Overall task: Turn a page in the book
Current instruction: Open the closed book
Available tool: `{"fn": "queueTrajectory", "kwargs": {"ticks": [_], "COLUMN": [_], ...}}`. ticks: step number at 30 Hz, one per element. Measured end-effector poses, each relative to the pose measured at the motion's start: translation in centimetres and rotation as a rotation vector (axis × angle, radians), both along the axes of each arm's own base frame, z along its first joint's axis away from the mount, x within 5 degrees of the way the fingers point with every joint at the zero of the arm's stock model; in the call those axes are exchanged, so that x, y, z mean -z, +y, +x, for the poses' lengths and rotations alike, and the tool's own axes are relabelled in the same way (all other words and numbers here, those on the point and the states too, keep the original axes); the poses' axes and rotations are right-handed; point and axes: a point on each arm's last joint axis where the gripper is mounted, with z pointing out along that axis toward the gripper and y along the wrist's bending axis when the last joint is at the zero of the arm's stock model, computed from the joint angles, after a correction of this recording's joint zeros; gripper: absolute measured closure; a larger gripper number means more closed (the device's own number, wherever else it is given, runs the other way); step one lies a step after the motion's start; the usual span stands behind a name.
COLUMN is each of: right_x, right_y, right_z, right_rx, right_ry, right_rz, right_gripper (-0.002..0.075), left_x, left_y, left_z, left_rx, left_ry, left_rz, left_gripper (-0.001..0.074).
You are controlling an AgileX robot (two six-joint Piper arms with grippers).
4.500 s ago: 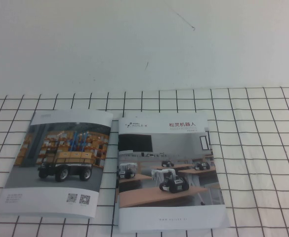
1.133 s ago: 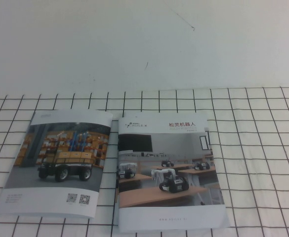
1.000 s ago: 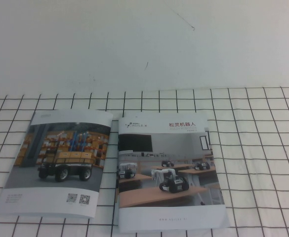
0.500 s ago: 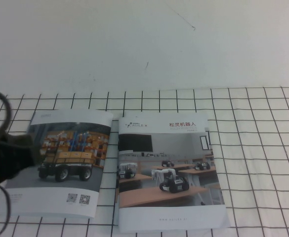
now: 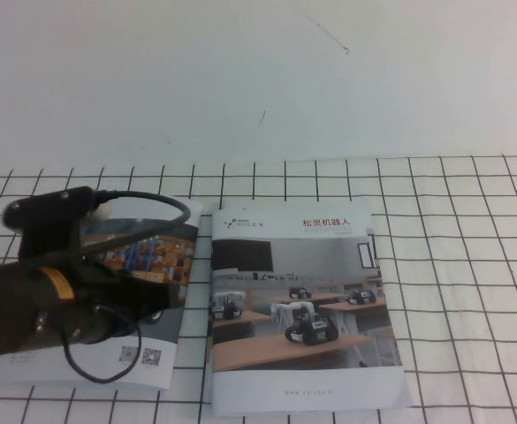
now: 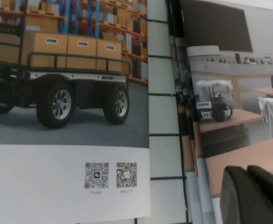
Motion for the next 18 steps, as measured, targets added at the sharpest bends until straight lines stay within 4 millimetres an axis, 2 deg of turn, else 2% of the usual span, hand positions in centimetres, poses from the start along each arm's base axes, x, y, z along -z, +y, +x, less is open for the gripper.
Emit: {"fn": "queueTrajectory", "kwargs": {"ticks": [6, 9, 15, 18], "right_x": [2.6, 4.8, 10.3, 12.1], "right_y": [1.9, 2.4, 2.4, 2.6], "right_z": [3.7, 5.0, 4.7, 4.2], "right_rx": [-0.169, -0.191, -0.151, -0.178], "right_ry": [0.072, 0.060, 0.024, -0.023], "right_rz": [0.180, 0.242, 0.281, 0.287], "right_gripper": [0.0726, 0.0726, 0.0726, 0.0726], "left_x": [2.2, 2.6, 2.3, 2.2], "left_y": [-1.5, -2.4, -4.2, -5.0], "left_z": [1.9, 2.9, 5.0, 6.3], "left_rx": [0.084, 0.131, 0.289, 0.325], "left_ry": [0.033, 0.049, 0.098, 0.117], "left_rz": [0.006, 0.002, 0.030, 0.034], "left_gripper": [0.0738, 0.0738, 0.0738, 0.0738]}}
